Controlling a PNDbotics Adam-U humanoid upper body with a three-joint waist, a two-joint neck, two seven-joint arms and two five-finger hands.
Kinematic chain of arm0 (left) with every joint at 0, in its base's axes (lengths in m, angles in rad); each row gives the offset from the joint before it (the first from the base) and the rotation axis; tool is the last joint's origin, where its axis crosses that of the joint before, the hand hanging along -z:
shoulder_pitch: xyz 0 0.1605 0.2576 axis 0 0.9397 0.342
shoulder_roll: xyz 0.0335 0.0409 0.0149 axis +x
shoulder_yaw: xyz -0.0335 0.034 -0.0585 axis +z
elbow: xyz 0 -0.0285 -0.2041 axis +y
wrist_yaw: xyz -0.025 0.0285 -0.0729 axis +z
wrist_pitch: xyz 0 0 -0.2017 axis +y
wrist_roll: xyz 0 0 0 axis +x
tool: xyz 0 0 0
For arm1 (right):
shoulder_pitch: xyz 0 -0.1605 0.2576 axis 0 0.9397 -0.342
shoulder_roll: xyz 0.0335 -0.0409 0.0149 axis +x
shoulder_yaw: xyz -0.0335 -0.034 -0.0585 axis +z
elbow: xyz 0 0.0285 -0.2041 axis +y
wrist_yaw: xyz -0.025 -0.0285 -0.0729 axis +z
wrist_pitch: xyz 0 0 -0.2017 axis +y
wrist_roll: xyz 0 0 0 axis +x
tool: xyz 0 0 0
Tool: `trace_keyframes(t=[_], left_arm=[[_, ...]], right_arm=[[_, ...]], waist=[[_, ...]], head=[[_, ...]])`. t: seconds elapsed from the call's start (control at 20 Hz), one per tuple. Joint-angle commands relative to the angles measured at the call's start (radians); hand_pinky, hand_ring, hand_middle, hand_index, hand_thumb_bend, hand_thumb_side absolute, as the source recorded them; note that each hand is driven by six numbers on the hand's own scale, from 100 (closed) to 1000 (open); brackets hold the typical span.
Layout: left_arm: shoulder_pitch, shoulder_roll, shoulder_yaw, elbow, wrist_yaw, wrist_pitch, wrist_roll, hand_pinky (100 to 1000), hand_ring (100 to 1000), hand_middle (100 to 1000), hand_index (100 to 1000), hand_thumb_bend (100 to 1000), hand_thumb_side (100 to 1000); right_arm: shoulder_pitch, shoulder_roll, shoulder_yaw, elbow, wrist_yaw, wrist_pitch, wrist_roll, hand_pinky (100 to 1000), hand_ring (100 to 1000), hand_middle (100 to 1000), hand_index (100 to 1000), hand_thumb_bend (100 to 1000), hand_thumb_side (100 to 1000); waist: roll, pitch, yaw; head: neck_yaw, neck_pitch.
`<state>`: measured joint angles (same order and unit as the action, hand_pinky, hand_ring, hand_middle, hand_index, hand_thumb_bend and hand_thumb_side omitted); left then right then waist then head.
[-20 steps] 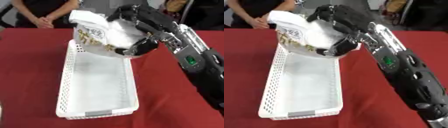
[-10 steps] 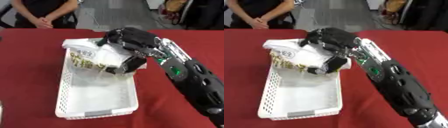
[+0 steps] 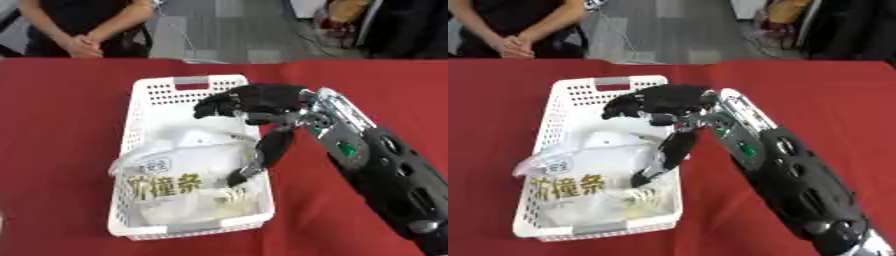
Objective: Pick up objects on the table and place them in the box.
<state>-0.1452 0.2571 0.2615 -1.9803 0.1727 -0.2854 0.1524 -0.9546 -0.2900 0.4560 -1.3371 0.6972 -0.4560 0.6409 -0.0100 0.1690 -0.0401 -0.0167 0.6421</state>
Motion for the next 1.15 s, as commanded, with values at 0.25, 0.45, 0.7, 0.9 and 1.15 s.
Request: trace_keyframes(t=[0.25, 0.45, 0.7, 0.9, 1.15], left_arm=[[-0.007, 0.012, 0.002, -0.020, 0.001, -0.002, -0.001, 774, 771, 721, 686, 275, 975], [-0.007, 0.012, 0.004, -0.020, 0.000, -0.001, 0.000, 775, 772, 721, 686, 275, 975], [-0.006, 0.012, 0.010, -0.020, -0.005, -0.001, 0.005, 775, 772, 721, 686, 276, 975], [-0.007, 0.013, 0.015, -0.020, -0.010, -0.005, 0.011, 774, 771, 721, 685, 275, 973], [-0.010, 0.013, 0.019, -0.020, -0.012, -0.013, 0.016, 773, 770, 721, 686, 277, 970]], right_arm=[[0.000, -0.059, -0.086, -0.144, -0.040, 0.035, -0.072, 881, 926, 973, 1000, 838, 826], [0.009, -0.110, -0.163, -0.243, -0.050, 0.091, -0.141, 838, 918, 962, 1000, 802, 853], [0.066, -0.187, -0.259, -0.332, -0.057, 0.167, -0.210, 765, 893, 943, 1000, 797, 856], [0.145, -0.232, -0.317, -0.378, -0.066, 0.212, -0.244, 712, 880, 932, 1000, 770, 851], [0.246, -0.223, -0.385, -0.428, -0.087, 0.259, -0.291, 642, 862, 918, 1000, 752, 876]], waist=[[0.005, -0.016, -0.004], [0.005, -0.017, -0.006], [0.005, -0.015, -0.012], [0.006, -0.011, -0.021], [0.010, -0.008, -0.028]], head=[[0.000, -0.006], [0.005, -0.008], [0.016, -0.013], [0.021, -0.016], [0.025, -0.020]])
